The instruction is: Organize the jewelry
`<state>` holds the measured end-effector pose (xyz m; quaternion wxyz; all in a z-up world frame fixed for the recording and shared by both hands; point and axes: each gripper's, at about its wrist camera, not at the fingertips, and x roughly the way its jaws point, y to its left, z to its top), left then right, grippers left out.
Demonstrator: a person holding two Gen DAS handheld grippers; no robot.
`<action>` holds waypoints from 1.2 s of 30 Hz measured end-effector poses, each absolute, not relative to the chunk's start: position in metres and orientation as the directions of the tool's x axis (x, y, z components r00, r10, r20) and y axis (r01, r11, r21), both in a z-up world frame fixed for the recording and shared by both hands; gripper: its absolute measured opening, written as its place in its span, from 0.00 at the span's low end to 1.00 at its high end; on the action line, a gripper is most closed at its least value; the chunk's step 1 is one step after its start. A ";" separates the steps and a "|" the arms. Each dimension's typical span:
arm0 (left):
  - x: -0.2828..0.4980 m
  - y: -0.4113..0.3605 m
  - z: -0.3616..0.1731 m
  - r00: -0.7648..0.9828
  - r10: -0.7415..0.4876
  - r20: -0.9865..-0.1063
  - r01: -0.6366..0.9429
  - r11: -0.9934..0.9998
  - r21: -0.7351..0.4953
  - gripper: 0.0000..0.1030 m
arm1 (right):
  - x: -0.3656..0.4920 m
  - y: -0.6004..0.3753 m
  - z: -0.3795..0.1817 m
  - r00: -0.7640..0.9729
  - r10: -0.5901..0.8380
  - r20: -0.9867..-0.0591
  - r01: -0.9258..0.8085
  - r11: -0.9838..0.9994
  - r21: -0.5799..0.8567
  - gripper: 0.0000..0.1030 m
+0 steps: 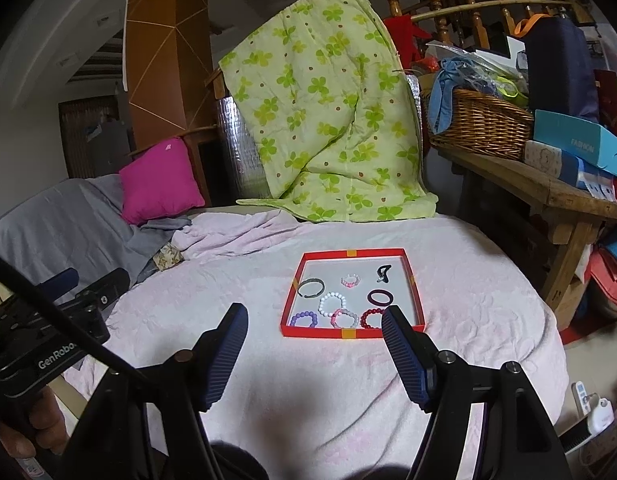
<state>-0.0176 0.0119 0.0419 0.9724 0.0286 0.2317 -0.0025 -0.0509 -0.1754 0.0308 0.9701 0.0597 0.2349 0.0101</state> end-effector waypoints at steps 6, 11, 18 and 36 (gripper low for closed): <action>-0.013 0.013 0.038 0.892 0.006 -0.453 0.019 0.998 0.052 0.76 | -0.045 -0.175 0.026 0.882 0.043 -0.469 0.015 0.993 0.119 0.71; -0.008 0.014 0.036 0.892 0.007 -0.453 0.021 0.998 0.057 0.76 | -0.040 -0.175 0.026 0.880 0.034 -0.474 0.022 0.994 0.111 0.71; 0.001 0.007 0.037 0.895 -0.001 -0.447 0.031 0.998 0.060 0.76 | -0.034 -0.177 0.025 0.879 0.011 -0.476 0.038 0.995 0.093 0.71; 0.036 -0.014 0.039 0.886 -0.012 -0.463 0.058 0.995 0.086 0.76 | 0.000 -0.198 0.020 0.870 0.013 -0.492 0.055 0.991 0.124 0.71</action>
